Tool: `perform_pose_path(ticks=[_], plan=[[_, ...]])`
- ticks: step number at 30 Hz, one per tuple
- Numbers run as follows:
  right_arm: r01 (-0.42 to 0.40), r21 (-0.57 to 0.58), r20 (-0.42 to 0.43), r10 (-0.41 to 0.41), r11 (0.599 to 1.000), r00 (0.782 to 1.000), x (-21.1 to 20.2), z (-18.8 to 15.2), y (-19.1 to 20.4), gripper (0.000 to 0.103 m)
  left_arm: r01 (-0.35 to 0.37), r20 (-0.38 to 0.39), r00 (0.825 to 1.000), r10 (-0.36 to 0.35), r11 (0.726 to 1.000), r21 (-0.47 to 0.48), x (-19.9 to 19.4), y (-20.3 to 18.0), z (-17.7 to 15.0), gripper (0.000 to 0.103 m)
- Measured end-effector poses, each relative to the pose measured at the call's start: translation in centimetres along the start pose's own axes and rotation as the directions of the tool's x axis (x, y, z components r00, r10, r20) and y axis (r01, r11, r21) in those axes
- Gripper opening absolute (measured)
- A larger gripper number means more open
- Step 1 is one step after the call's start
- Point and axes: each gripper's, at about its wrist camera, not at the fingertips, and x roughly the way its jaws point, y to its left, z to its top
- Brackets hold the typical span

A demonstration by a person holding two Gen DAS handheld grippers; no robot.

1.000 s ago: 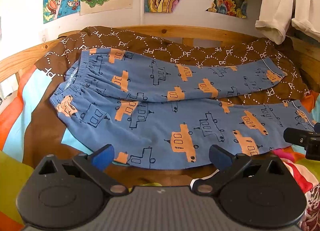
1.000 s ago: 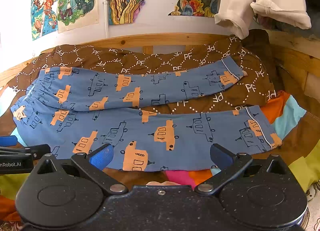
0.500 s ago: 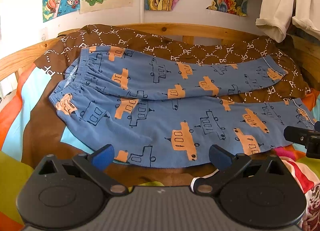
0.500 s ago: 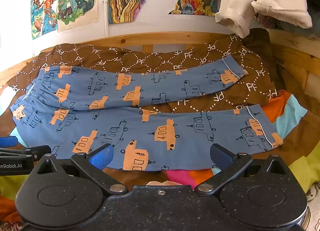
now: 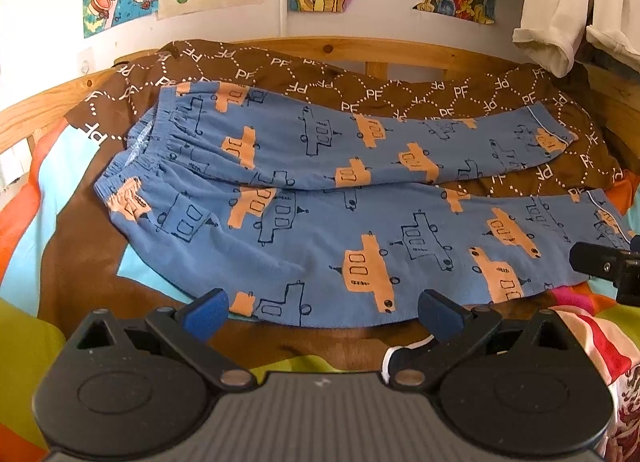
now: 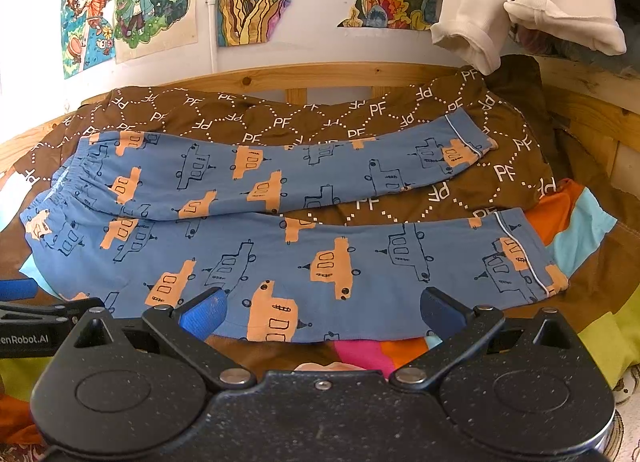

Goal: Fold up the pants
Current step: 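Move both tools to the pant leg cuffs and close on them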

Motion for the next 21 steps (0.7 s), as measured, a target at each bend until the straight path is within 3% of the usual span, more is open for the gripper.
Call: perform_pose_path(ticks=[14, 21], plan=[[-0.021, -0.009, 0.01, 0.021, 1.0, 1.0, 0.6, 1.7, -0.8, 0.102, 0.036, -0.049, 0.998, -0.036, 0.999, 0.014, 0.7, -0.4, 1.0, 0.103], [-0.152, -0.094, -0.01, 0.152, 0.984, 0.988, 2.3, 7.1, -2.1, 0.102, 0.051, -0.027, 0.998, -0.049, 0.996, 0.067, 1.9, -0.3, 4.8, 0.103]])
